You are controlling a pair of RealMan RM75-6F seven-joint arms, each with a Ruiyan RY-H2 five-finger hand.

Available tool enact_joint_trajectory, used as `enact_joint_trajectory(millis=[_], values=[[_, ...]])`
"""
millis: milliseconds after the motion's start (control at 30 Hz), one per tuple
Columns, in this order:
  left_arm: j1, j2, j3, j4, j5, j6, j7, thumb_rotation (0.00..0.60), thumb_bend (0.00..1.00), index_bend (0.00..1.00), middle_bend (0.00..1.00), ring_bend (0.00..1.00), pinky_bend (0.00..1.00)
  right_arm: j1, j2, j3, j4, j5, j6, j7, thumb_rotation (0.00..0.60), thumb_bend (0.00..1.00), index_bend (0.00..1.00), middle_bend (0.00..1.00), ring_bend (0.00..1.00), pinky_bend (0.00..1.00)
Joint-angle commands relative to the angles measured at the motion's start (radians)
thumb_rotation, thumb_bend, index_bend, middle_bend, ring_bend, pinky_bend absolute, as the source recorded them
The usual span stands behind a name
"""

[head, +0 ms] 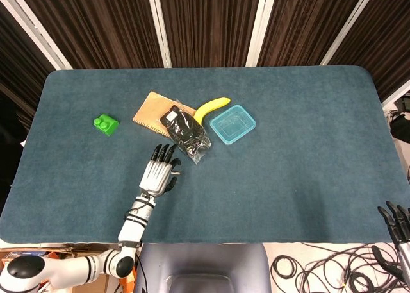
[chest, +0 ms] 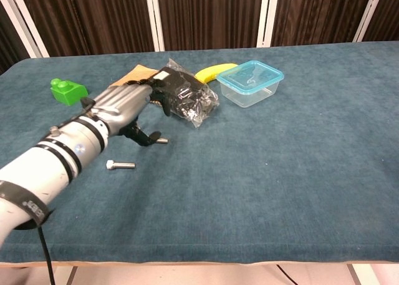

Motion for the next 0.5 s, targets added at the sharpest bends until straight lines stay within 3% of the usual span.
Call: enact_joint_trajectory(millis=[33,167,500], values=[[-0.016,-0.047,0.003,0.064,-0.022,-0.014,0.059,0.6,0.37,0.41,0.03,0.0,0.0,0.0,0.001,-0.002,0.003,-0.003,0.001,0.003,0.6,0.29,0.0,0.0,0.0,0.04],[-0.022,-0.083,-0.002,0.125,-0.034,-0.004,0.116,0.6,0.37,0.41,0.02,0.0,0.0,-0.002,0.003,-0.004,0.007,-0.007,0.006,0.011,0.6,0.29,0.0,0.0,0.0,0.04],[-0.025,-0.105,-0.017,0.129,-0.066,-0.019,0.18,0.6,0.38,0.45,0.0,0.0,0.0,-0.004,0.004,-0.005,0.009,-0.011,0.014,0.02,0.6,0.29,0.0,0.0,0.0,0.04]])
